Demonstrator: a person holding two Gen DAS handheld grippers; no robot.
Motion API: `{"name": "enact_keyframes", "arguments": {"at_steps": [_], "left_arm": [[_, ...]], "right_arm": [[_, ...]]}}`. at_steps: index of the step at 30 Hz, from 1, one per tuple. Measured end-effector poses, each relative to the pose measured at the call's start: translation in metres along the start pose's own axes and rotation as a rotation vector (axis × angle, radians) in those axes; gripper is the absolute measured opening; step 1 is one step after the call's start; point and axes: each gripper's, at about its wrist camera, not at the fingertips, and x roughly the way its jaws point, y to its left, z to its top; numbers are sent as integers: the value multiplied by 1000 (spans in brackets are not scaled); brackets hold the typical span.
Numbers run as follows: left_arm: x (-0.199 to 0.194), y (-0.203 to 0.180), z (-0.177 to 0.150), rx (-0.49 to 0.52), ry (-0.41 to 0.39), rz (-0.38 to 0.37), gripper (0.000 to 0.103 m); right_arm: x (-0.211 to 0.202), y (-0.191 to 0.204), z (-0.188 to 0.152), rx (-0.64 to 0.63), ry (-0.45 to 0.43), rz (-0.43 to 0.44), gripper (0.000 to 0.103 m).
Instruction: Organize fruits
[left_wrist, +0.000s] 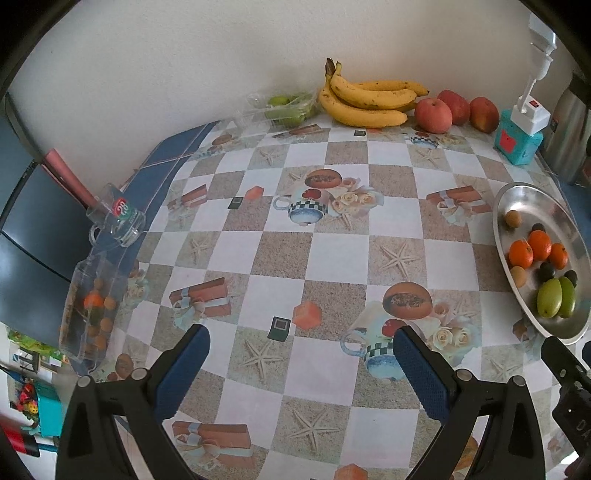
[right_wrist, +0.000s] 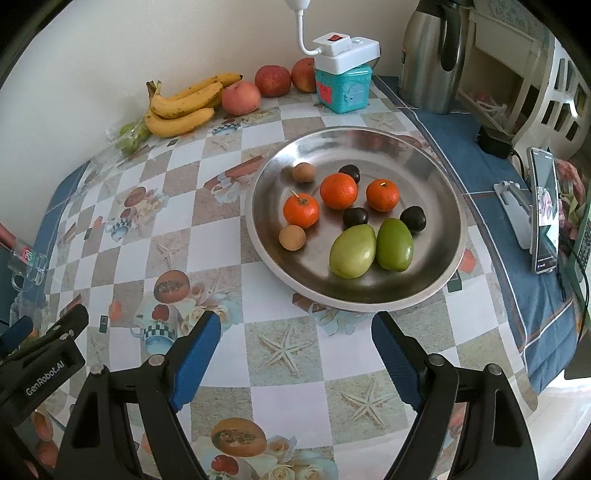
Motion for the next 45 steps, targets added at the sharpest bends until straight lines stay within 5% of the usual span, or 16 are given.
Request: {"name": "enact_keyframes", "arguments": {"at_steps": [45], "left_arm": [[4,1,-1,-18,19,-13,101]], "right_arm": [[4,1,0,-12,19,-17,84]]}}
